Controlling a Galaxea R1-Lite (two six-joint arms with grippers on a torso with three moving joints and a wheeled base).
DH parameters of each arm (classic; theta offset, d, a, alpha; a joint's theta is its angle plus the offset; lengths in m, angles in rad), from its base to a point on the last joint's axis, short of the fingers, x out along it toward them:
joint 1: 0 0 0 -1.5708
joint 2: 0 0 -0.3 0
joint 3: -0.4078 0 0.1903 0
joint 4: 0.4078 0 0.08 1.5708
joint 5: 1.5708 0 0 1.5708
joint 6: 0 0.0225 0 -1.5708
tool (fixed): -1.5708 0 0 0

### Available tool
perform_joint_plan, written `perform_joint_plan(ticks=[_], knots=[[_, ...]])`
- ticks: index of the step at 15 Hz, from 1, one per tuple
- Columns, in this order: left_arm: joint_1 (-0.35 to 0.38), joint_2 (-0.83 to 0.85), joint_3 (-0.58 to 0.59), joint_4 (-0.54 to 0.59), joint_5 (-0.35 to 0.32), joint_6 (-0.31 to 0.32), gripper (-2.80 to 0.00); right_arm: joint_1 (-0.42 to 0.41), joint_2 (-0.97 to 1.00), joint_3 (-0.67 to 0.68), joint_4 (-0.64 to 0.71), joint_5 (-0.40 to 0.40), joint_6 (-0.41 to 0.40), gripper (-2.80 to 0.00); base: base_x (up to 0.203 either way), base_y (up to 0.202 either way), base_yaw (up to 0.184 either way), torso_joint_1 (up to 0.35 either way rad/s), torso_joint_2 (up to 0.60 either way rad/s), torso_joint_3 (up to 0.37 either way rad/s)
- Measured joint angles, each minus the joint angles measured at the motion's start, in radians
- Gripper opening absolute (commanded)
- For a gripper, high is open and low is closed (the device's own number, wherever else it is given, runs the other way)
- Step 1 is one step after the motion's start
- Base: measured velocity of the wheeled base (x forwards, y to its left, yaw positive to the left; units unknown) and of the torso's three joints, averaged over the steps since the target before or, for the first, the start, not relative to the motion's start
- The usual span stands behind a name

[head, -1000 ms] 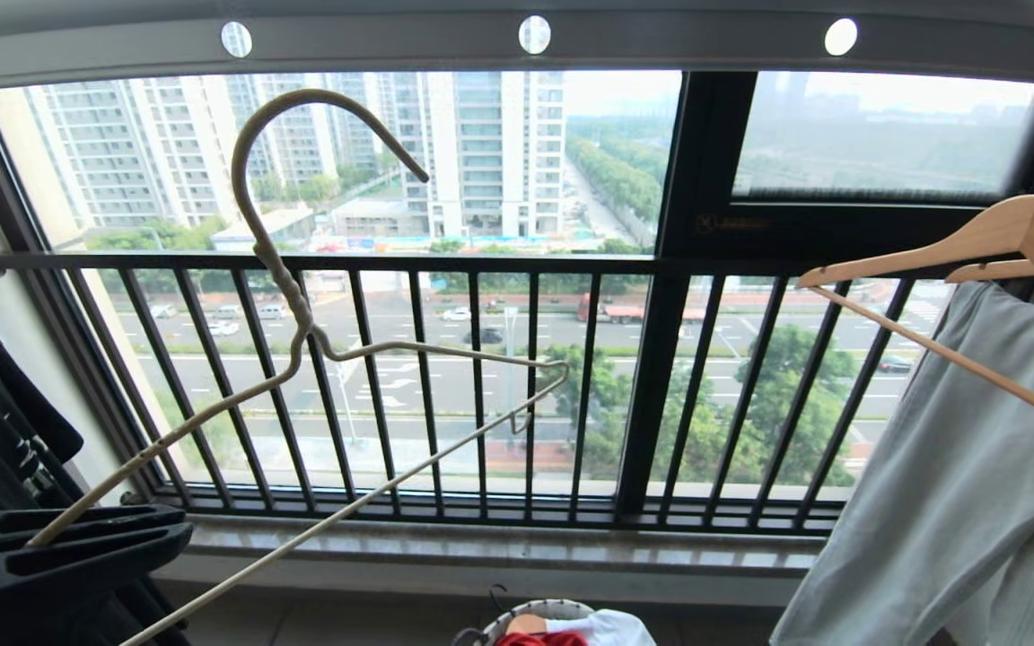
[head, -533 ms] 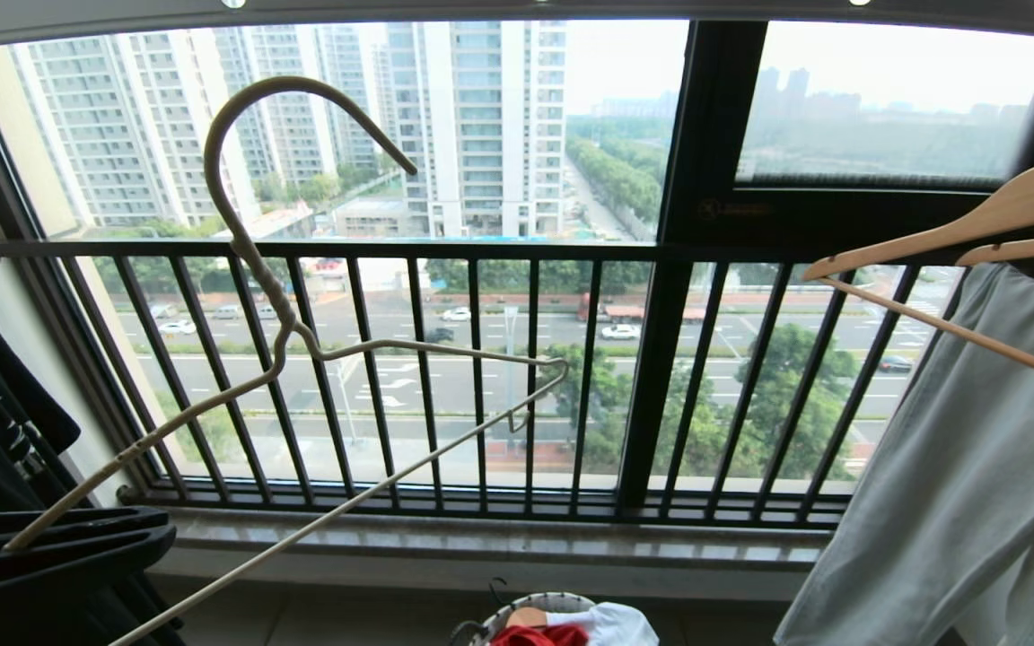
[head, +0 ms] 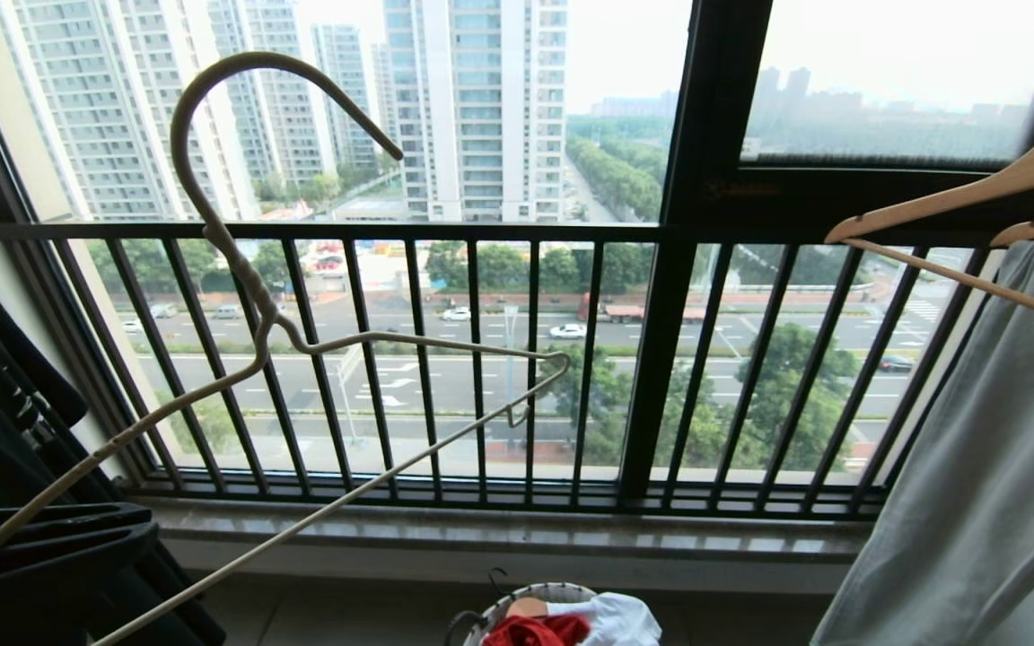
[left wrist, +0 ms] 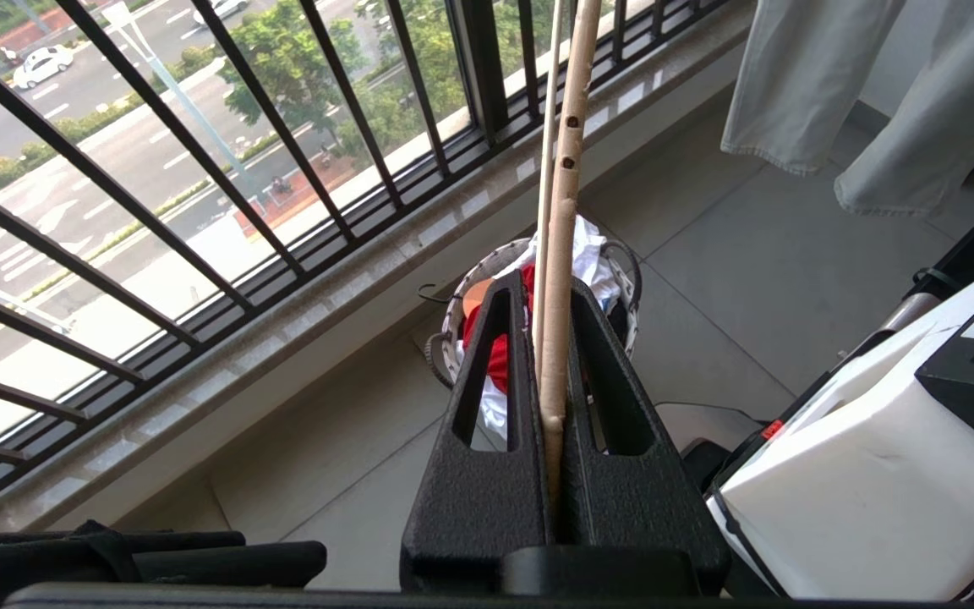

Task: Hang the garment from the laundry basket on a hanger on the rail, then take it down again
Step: Pick up clothes from the basket

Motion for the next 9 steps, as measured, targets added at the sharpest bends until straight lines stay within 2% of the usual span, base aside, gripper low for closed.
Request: perform_joint_plan(ticks=[5, 9], knots=[[0.0, 0.004, 0.012, -0.001, -0.001, 0.0, -2.8, 0.0, 0.0, 0.0, 0.0, 0.0, 0.0, -2.8, 0.0, 0.0, 0.0, -0.162, 0.37, 0.207], [0.0, 0.004, 0.015, -0.001, -0.001, 0.002, -2.8, 0.0, 0.0, 0.0, 0.0, 0.0, 0.0, -2.8, 0.0, 0.0, 0.0, -0.227, 0.53, 0.293]])
